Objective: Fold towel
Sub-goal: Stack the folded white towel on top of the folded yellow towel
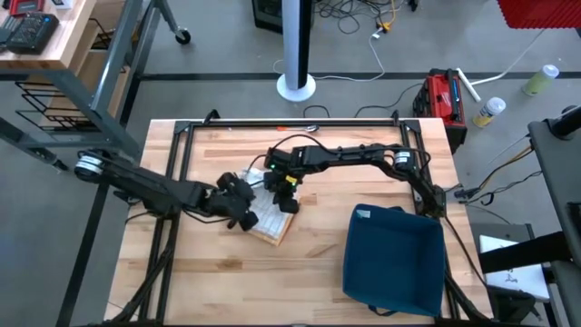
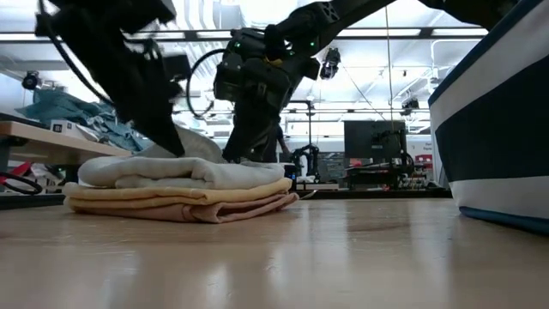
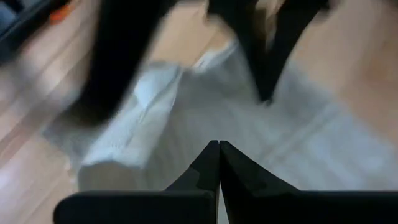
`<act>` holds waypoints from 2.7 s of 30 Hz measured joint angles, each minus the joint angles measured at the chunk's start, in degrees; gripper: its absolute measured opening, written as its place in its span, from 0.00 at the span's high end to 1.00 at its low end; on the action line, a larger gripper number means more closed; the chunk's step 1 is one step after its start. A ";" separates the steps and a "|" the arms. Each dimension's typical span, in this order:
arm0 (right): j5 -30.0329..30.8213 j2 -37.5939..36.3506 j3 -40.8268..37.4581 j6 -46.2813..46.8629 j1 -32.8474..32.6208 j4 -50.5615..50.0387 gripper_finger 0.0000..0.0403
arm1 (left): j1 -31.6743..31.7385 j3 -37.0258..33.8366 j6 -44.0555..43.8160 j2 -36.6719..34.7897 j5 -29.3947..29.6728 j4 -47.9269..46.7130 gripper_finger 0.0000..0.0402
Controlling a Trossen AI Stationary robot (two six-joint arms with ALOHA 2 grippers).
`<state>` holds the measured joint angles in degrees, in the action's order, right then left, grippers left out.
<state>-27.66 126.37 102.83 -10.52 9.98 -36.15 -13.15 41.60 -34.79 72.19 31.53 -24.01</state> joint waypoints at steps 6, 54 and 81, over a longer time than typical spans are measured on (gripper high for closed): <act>-0.06 -0.93 0.00 0.04 0.00 -1.11 1.00 | 2.72 -0.47 -0.21 8.56 10.95 -0.15 1.00; -1.39 -4.62 -17.38 4.80 -6.19 12.13 1.00 | -1.40 -4.87 -6.60 5.87 -10.88 -5.11 1.00; -0.94 -5.43 -19.37 15.05 -10.03 24.37 1.00 | -4.61 -3.50 -6.25 9.92 -12.98 5.52 1.00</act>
<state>-28.60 120.95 83.46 4.53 -0.05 -11.78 -17.76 38.10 -41.04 82.11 18.54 -18.49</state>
